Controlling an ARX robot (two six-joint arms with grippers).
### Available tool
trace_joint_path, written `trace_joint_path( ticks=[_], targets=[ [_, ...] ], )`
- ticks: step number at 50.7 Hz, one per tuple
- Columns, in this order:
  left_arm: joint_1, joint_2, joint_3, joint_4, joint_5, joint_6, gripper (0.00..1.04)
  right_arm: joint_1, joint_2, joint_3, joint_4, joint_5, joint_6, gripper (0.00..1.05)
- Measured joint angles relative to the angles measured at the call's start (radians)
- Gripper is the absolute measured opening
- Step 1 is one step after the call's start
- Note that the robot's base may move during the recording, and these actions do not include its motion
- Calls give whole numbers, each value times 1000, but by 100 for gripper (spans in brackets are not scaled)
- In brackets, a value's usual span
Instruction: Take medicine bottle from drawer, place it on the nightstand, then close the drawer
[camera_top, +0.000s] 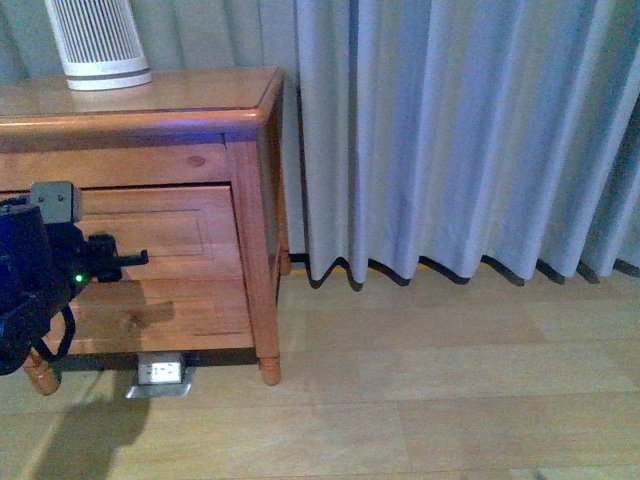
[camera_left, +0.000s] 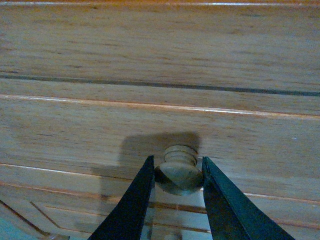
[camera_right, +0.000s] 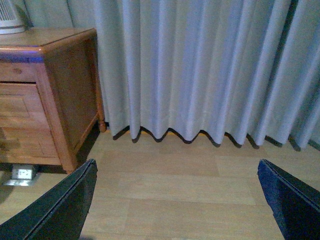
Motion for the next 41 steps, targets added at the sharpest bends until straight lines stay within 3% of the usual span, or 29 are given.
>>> trace_joint_path(
  ticks=[13,32,41],
  targets=[
    [-3,-36,-133,108,-18,4,24,0,0,0,0,0,0,98],
    [-21,-182,-556,361,-62,39,24,0,0,0,0,0,0,98],
    [-20,-264,-739,402,-66,58,24,0,0,0,0,0,0,98]
  ],
)
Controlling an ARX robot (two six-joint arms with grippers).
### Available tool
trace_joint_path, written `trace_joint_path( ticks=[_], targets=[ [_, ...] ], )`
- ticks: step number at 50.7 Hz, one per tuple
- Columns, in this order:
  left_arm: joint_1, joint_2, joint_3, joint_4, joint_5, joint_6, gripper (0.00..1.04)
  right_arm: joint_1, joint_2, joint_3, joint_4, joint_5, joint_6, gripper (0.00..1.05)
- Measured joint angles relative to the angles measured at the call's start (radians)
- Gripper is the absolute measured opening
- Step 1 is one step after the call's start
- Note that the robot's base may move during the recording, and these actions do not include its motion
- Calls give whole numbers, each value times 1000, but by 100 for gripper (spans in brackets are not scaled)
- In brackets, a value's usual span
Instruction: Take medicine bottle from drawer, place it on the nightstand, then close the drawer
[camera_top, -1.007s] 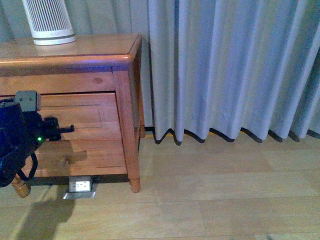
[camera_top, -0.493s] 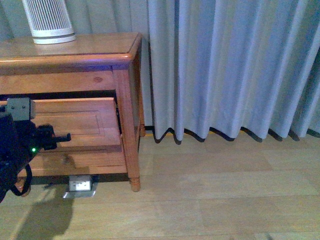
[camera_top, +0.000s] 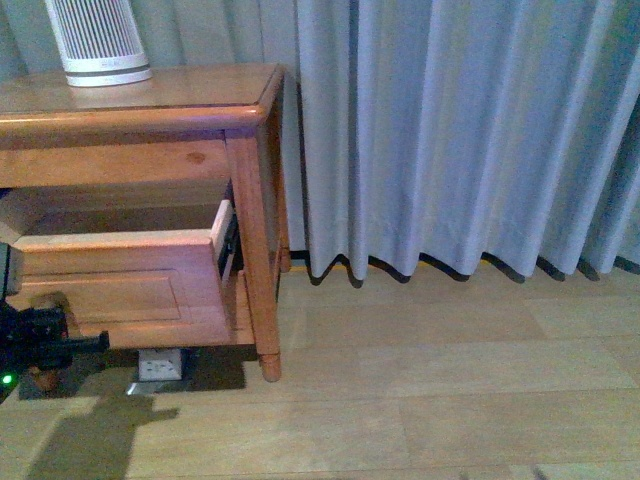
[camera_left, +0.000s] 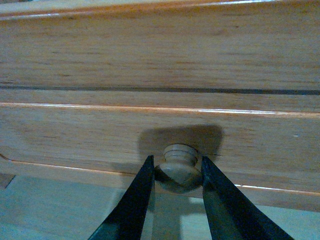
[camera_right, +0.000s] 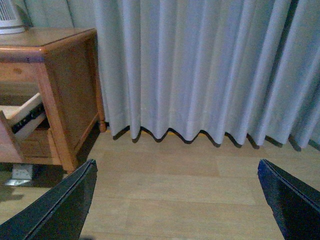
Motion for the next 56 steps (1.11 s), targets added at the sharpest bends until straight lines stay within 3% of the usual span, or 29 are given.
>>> trace_joint_path(
  ticks=[15,23,40,56],
  targets=[
    [8,-85,-176,-14,25,19,24,0,0,0,0,0,0,98],
    [5,-108,-213,-88,99,43,48,0,0,0,0,0,0,98],
    [-35,-316,-316,-200,135,72,98,0,0,0,0,0,0,98],
    [-3,-756,-288,-477,146,55,98,0,0,0,0,0,0,98]
  ],
)
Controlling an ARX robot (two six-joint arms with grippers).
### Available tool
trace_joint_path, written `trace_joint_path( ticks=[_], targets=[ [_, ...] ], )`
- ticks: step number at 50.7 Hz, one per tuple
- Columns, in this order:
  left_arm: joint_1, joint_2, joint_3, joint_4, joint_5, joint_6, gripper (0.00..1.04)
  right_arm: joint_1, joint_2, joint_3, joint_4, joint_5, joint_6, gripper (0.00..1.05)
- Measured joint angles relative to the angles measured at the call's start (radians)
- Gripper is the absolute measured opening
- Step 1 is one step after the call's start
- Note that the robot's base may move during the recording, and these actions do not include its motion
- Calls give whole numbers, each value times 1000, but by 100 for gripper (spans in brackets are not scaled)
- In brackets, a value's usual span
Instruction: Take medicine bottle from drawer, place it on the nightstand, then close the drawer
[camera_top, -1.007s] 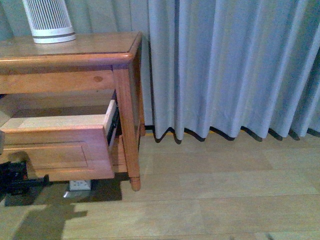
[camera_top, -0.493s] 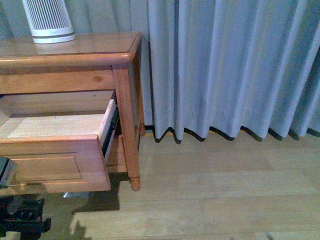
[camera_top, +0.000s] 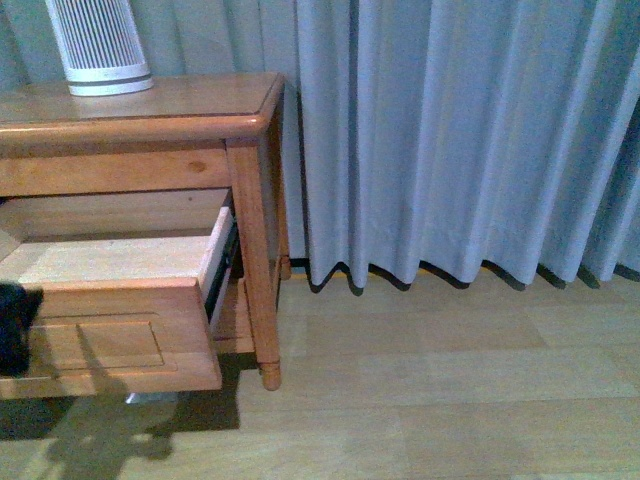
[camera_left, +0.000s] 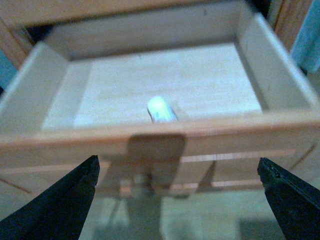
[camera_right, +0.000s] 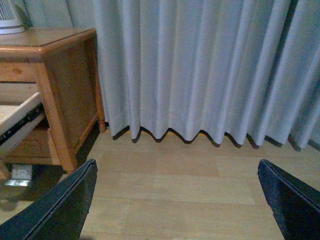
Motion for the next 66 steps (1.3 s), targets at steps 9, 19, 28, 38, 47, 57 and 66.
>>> trace_joint_path(
  ticks=[9,19,28,38,47,57,66],
  targets=[
    [-2,-224,71,-132,2,-13,98,0,0,0,0,0,0,98],
    [-48,-584,-4,-249,-33,18,98,0,0,0,0,0,0,98],
    [-110,-1016,-181,-529,-140,2,98,0,0,0,0,0,0,98],
    [-142,-1379,-282,-818,-199,-45,98,0,0,0,0,0,0,98],
    [-135,-1482,-360,-872,-187,-95,98,0,0,0,0,0,0,98],
    [-88,-1509,-395,-935,-147,-167,98,0,0,0,0,0,0,98],
    [-58,-1588,-489,-865,-60,-158,72,0,0,0,0,0,0,98]
  ],
)
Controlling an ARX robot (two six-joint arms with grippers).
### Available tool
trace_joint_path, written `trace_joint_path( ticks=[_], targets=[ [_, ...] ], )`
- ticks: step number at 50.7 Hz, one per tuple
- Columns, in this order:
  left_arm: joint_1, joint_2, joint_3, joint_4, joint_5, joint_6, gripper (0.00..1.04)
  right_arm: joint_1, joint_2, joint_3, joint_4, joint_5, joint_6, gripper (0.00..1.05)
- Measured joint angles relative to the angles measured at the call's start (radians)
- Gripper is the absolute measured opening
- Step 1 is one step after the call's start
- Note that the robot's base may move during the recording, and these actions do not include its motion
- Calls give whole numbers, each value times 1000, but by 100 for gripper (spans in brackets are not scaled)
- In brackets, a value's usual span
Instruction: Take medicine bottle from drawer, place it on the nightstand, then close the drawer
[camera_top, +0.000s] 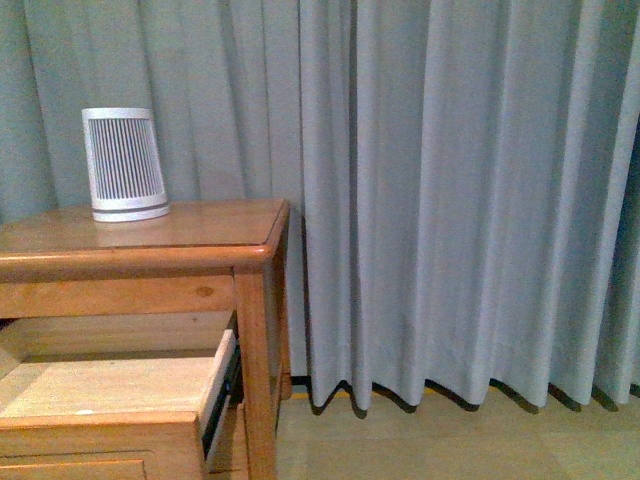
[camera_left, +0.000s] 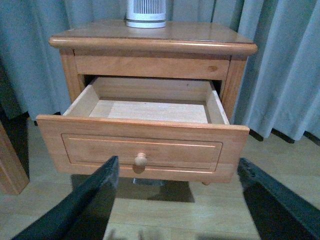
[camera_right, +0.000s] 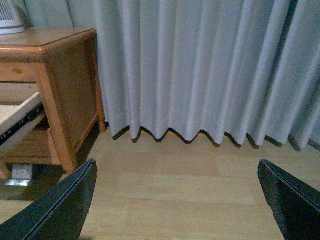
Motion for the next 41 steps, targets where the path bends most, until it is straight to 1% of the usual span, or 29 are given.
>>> trace_joint_path(
  ticks=[2,8,10,17,18,41],
  targets=[
    [2,0,0,1,4,0,64,0,0,0,0,0,0,98],
    [2,-5,0,2,3,1,34,0,0,0,0,0,0,98],
    [2,-5,0,2,3,1,29,0,0,0,0,0,0,98],
    [2,-5,0,2,4,1,4,0,0,0,0,0,0,98],
    [2,-5,0,2,4,1,3,0,0,0,0,0,0,98],
    [2,-5,0,2,4,4,3,0,0,0,0,0,0,98]
  ],
)
